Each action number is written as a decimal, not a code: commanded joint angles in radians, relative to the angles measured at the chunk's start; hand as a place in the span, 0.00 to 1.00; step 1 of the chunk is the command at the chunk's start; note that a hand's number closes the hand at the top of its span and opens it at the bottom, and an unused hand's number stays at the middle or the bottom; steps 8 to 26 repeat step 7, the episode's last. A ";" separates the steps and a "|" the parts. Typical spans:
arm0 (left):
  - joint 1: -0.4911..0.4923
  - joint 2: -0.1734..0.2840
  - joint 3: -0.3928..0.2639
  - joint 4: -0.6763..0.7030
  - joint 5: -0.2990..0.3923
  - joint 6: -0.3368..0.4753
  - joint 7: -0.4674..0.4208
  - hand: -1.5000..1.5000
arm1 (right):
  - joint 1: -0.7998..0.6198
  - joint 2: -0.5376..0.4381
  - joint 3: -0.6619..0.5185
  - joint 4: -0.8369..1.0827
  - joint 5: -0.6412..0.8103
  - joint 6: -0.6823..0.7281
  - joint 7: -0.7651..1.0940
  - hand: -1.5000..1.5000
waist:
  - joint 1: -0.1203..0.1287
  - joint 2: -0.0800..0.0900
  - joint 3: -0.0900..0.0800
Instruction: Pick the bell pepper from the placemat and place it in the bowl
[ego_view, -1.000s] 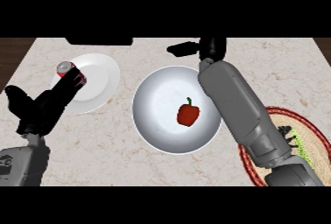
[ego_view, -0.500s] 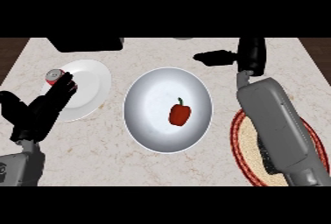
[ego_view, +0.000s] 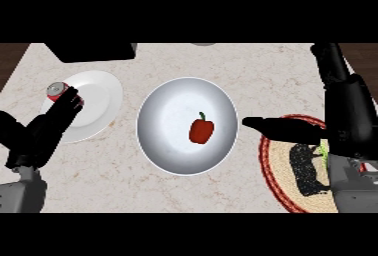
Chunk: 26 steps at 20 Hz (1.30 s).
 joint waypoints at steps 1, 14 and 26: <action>0.036 0.010 0.013 -0.019 0.009 -0.009 -0.003 0.50 | 0.202 -0.024 0.015 -0.338 -0.112 0.054 0.027 0.00 | -0.007 -0.003 0.001; 0.026 -0.009 0.006 -0.005 -0.002 0.008 -0.015 0.50 | 0.582 -0.073 0.066 -0.764 -0.129 0.081 0.014 1.00 | -0.004 0.005 0.001; 0.026 -0.009 0.006 -0.005 -0.002 0.008 -0.015 0.50 | 0.582 -0.073 0.066 -0.764 -0.129 0.081 0.014 1.00 | -0.004 0.005 0.001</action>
